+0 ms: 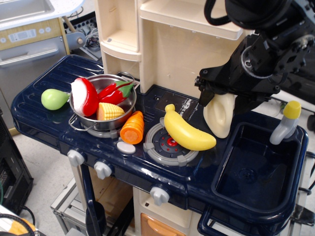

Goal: Put detergent in sink

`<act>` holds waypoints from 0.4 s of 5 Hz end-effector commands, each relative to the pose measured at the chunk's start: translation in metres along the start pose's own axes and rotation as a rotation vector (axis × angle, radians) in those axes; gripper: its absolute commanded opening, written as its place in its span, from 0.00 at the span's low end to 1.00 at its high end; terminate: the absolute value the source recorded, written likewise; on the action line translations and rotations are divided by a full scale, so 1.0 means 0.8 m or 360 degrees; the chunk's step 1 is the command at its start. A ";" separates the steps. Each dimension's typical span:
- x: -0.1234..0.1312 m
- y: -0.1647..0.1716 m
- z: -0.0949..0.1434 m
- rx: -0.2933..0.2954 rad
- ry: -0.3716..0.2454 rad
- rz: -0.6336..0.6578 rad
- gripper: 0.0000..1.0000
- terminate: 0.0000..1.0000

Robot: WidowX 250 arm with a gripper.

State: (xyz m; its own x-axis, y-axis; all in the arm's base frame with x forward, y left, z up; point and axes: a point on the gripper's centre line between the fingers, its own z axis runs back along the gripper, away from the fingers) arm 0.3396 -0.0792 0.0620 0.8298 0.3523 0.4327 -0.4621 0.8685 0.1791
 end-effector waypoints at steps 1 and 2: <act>0.010 -0.004 0.011 0.0024 -0.0070 0.0095 0.00 0.00; 0.009 -0.010 0.029 -0.0006 -0.0020 0.0112 0.00 0.00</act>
State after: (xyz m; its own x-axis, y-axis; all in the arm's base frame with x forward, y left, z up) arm 0.3304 -0.0921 0.0628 0.8081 0.4267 0.4062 -0.5341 0.8215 0.1997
